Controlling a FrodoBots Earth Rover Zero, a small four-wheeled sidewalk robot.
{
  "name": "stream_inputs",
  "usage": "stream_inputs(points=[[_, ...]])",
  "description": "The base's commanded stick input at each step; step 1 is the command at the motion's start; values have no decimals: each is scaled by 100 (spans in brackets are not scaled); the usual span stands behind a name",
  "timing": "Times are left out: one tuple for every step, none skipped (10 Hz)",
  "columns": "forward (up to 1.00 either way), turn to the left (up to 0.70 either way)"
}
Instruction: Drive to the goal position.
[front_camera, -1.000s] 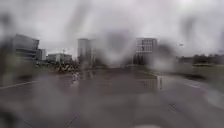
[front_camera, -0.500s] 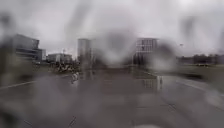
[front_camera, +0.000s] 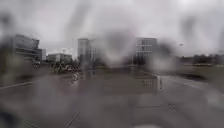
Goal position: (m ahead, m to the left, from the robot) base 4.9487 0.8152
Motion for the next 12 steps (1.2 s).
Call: stream_inputs(points=[[7, 0], [7, 0], [7, 0], [7, 0], [7, 0], [7, 0], [7, 0], [7, 0], [7, 0], [7, 0], [7, 0], [7, 0]])
